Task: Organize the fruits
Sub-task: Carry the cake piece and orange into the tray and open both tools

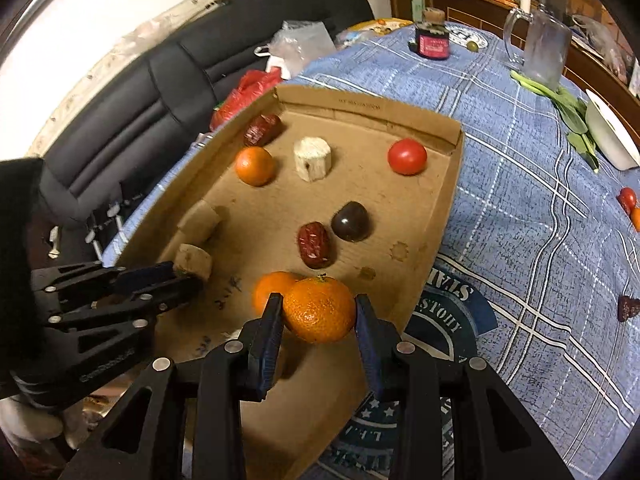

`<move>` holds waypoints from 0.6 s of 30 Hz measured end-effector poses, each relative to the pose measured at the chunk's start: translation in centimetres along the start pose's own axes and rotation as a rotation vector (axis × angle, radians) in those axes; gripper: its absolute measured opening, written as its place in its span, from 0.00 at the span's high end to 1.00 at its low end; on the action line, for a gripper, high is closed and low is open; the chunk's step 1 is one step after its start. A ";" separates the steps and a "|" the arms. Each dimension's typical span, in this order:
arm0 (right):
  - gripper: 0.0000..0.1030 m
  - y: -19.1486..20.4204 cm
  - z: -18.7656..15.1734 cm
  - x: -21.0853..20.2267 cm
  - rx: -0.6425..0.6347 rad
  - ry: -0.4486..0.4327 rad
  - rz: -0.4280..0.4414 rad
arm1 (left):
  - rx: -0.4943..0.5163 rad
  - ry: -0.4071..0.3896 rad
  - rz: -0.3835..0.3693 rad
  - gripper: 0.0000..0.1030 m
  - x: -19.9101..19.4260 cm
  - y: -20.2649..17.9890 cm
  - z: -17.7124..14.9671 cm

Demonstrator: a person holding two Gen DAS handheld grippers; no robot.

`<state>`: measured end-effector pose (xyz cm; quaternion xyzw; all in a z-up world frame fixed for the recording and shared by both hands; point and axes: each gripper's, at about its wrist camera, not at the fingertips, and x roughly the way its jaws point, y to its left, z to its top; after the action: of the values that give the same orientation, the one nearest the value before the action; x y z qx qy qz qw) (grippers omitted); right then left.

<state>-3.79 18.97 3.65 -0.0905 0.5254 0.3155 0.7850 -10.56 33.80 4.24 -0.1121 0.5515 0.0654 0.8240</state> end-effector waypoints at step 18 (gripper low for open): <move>0.53 -1.6 0.5 -1.3 0.092 -0.088 -0.037 | -0.029 -0.074 -0.024 0.55 -3.3 0.0 0.2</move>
<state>-2.75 17.42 4.75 -0.0499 0.5025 0.2800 0.8165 -11.63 33.90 7.41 -0.1278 0.5181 0.0676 0.8430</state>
